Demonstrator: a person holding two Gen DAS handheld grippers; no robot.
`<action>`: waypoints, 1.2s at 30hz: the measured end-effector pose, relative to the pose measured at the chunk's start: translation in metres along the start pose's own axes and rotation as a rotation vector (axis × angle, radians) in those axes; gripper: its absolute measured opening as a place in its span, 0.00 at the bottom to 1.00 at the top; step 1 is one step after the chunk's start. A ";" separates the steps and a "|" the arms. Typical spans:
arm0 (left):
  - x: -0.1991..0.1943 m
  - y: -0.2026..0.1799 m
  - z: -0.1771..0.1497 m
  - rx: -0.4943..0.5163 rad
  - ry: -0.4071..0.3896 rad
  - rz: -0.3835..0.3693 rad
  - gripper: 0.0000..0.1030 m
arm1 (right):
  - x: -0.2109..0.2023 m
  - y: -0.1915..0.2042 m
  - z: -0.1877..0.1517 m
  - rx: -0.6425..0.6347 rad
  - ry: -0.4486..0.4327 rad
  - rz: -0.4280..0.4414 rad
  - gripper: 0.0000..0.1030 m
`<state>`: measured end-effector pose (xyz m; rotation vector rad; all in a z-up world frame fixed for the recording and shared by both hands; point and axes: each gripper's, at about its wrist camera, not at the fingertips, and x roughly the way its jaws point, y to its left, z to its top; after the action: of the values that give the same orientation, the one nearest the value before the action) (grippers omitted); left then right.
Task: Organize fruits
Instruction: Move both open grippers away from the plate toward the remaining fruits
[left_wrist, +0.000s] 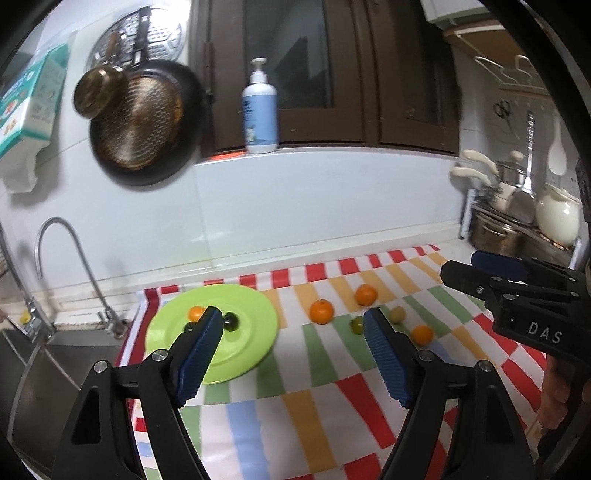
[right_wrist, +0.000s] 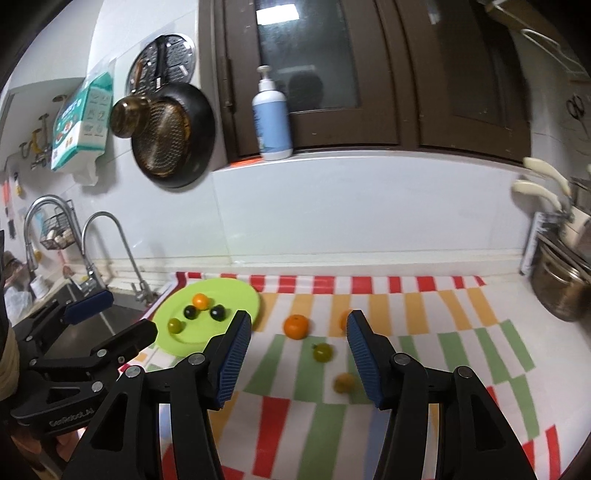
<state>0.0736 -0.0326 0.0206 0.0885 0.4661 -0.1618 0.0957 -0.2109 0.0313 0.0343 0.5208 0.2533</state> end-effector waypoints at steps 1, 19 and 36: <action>0.000 -0.004 0.000 0.007 -0.003 -0.009 0.75 | -0.003 -0.005 -0.002 0.005 0.002 -0.013 0.53; 0.031 -0.072 -0.004 0.159 -0.003 -0.183 0.72 | -0.013 -0.057 -0.024 -0.048 0.067 -0.090 0.53; 0.087 -0.090 -0.018 0.276 0.073 -0.275 0.58 | 0.032 -0.072 -0.041 -0.126 0.162 -0.058 0.53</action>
<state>0.1261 -0.1307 -0.0390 0.3024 0.5259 -0.4944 0.1184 -0.2743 -0.0268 -0.1249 0.6650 0.2325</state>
